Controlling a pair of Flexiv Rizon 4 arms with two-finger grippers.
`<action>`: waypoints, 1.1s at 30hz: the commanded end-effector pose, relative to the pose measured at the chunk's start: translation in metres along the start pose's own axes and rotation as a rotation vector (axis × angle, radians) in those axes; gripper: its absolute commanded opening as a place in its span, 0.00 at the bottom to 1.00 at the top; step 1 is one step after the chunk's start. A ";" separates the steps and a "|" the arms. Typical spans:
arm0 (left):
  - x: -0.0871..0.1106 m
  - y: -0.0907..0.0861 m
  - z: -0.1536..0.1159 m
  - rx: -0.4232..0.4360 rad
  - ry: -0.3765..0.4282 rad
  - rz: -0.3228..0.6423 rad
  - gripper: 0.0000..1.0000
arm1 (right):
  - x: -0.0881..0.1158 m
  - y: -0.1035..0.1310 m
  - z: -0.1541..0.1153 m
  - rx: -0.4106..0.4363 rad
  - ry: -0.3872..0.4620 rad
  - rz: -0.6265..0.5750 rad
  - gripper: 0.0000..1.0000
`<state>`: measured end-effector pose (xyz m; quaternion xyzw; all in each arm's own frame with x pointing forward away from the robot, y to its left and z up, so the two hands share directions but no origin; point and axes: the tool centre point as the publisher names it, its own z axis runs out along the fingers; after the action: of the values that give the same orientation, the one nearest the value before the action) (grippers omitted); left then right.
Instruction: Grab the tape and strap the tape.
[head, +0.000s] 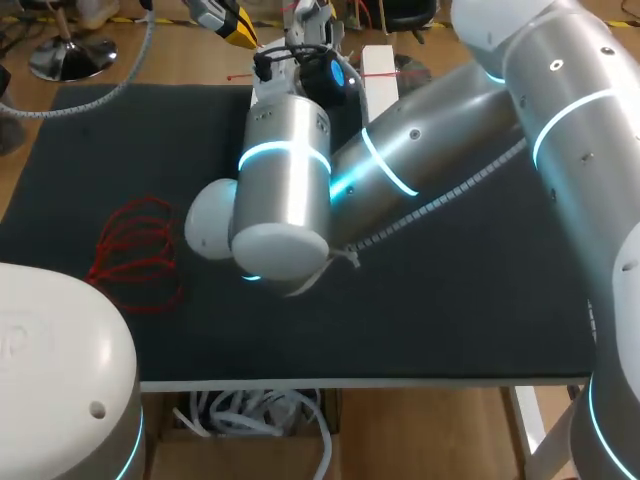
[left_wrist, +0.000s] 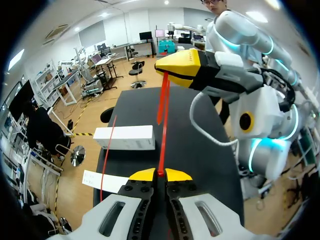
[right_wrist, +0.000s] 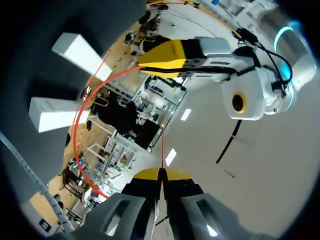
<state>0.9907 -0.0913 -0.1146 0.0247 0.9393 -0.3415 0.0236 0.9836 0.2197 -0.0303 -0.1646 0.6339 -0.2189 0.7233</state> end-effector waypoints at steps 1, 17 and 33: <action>-0.001 0.000 -0.001 -0.004 0.003 0.000 0.00 | 0.002 -0.009 -0.003 -0.035 0.005 -0.069 0.00; -0.001 0.000 -0.001 -0.004 0.003 0.000 0.00 | -0.006 0.007 -0.001 -0.079 0.011 -0.147 0.00; -0.001 0.000 -0.001 -0.004 0.003 0.000 0.00 | -0.012 0.008 -0.002 -0.109 -0.022 -0.169 0.00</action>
<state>0.9907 -0.0913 -0.1146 0.0247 0.9393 -0.3414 0.0236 0.9812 0.2382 -0.0301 -0.2544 0.6238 -0.2528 0.6945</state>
